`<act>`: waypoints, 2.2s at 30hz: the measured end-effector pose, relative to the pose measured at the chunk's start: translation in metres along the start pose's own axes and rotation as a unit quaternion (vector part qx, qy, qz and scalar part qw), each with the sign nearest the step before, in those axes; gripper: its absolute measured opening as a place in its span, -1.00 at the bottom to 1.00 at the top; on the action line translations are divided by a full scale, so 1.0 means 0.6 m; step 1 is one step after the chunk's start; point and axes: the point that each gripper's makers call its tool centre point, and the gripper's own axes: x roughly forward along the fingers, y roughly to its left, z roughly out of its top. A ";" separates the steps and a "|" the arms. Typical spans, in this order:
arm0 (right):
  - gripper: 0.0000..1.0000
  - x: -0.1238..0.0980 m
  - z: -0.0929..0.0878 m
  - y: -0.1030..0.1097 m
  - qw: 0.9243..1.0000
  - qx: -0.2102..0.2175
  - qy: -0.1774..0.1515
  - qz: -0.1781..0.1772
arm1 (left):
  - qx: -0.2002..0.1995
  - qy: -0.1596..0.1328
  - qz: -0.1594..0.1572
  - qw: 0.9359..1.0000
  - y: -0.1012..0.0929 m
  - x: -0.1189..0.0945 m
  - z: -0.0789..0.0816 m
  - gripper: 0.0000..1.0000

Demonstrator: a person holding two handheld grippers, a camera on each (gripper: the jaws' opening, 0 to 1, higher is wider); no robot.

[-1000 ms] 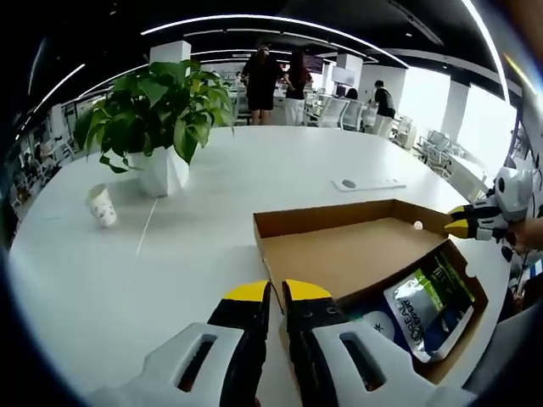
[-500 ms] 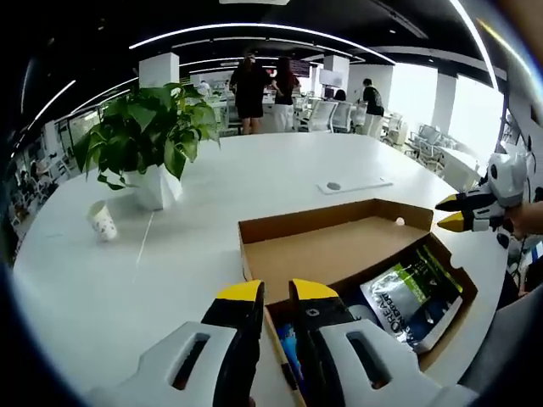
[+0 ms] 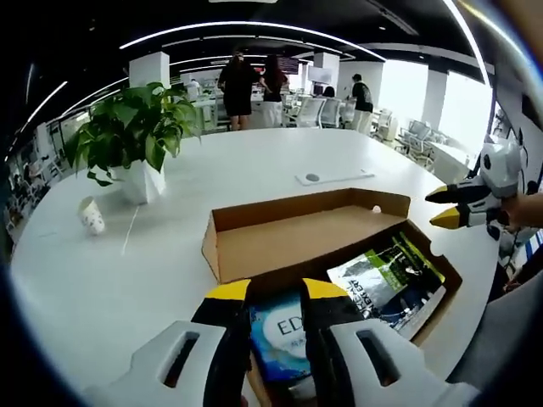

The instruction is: Operate the shoe box by opening the lid, removing the specified soft item, and placing it in the target area until the item is outside and the box remains undamaged.

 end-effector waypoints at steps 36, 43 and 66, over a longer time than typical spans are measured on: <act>0.61 -0.098 -0.047 0.110 0.995 -0.067 -0.032 0.061 | -0.035 0.069 -0.102 0.992 -0.113 0.009 -0.093 -0.18; 0.80 -0.113 -0.052 0.131 0.994 -0.068 -0.043 0.073 | -0.052 0.073 -0.115 0.989 -0.122 0.016 -0.094 -0.20; 0.79 -0.135 -0.059 0.120 0.996 -0.047 -0.062 0.054 | -0.102 0.105 -0.153 0.977 -0.164 0.047 -0.115 -0.32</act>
